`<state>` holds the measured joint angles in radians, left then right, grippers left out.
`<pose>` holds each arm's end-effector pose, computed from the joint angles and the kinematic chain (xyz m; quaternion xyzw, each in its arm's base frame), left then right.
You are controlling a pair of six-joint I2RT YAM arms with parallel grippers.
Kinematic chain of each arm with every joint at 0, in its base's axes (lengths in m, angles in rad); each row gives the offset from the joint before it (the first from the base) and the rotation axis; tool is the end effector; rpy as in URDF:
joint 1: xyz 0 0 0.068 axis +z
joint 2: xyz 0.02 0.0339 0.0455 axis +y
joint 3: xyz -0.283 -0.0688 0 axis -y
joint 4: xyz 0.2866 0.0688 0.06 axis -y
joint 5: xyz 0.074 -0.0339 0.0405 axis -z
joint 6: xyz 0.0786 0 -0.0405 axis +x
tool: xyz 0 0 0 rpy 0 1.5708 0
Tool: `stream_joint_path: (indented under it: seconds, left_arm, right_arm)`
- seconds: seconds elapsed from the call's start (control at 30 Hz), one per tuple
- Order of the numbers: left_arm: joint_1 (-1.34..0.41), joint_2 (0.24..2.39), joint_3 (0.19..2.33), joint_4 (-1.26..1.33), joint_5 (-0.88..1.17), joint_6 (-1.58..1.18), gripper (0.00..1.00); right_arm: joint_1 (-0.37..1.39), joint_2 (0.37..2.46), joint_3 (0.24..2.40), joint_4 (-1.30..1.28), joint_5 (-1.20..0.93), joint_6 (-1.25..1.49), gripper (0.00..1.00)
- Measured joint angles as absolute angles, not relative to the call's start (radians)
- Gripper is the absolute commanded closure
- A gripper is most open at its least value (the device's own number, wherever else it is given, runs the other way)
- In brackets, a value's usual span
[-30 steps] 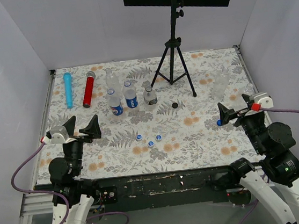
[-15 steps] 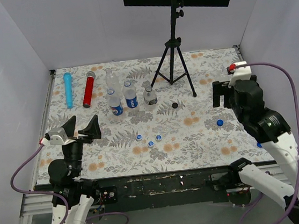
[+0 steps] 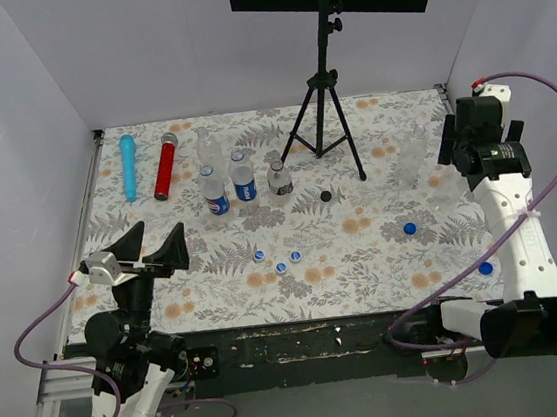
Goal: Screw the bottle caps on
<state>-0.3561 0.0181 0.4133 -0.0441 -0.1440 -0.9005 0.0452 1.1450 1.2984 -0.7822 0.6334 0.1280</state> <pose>0.1173 -0.0316 0.3365 -0.2104 0.5344 -0.4472 0.6857 0.2901 -0.0335 0.3935 0.1762 0.8402 -0.2392 0.4536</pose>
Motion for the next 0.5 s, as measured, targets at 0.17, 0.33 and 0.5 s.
stream_joint_path:
  seconds: [0.17,0.33,0.5]
  left_arm:
    - [-0.381,0.005,0.413,-0.049,-0.166,-0.884,0.02]
    - [-0.386,0.004,0.413,-0.053,-0.178,-0.873,0.02]
    - [-0.386,0.004,0.413,-0.052,-0.179,-0.868,0.02]
  right_arm:
    - [-0.077,1.215,1.299,-0.773,0.518,0.147,0.26]
    - [-0.130,1.252,1.294,-0.736,0.429,0.152,0.37]
    - [-0.153,1.283,1.292,-0.707,0.364,0.151,0.41]
